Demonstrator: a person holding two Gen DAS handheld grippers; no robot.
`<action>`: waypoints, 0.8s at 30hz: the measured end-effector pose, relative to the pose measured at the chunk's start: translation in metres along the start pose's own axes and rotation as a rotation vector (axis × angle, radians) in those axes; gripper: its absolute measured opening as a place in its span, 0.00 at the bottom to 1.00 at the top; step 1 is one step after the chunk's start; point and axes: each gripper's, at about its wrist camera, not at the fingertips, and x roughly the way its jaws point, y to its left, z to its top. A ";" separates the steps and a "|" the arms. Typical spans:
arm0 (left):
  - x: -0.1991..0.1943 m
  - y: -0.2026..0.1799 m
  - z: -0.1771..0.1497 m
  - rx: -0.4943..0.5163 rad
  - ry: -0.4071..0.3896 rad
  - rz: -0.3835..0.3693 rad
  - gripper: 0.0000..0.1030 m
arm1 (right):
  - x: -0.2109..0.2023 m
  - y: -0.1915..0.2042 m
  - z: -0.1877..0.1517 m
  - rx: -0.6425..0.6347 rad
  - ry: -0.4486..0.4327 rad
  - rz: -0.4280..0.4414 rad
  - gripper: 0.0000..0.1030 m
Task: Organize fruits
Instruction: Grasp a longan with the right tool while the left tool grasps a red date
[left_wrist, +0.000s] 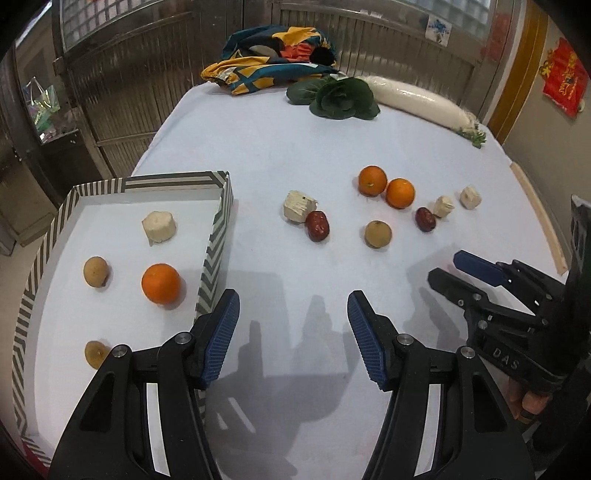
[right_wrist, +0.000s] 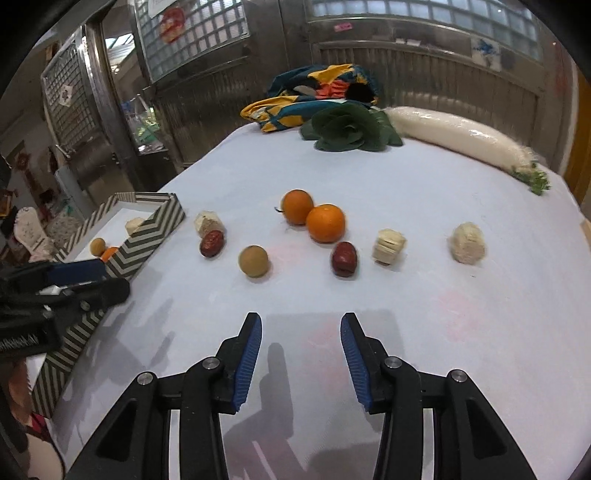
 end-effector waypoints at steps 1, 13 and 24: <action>0.002 0.000 0.002 -0.003 0.005 0.006 0.59 | 0.003 0.003 0.003 -0.011 0.002 0.015 0.42; 0.031 0.001 0.028 -0.060 0.072 0.010 0.59 | 0.055 0.023 0.041 -0.111 0.029 0.075 0.22; 0.076 -0.010 0.059 -0.128 0.148 -0.030 0.59 | 0.041 -0.016 0.041 0.000 0.004 0.078 0.22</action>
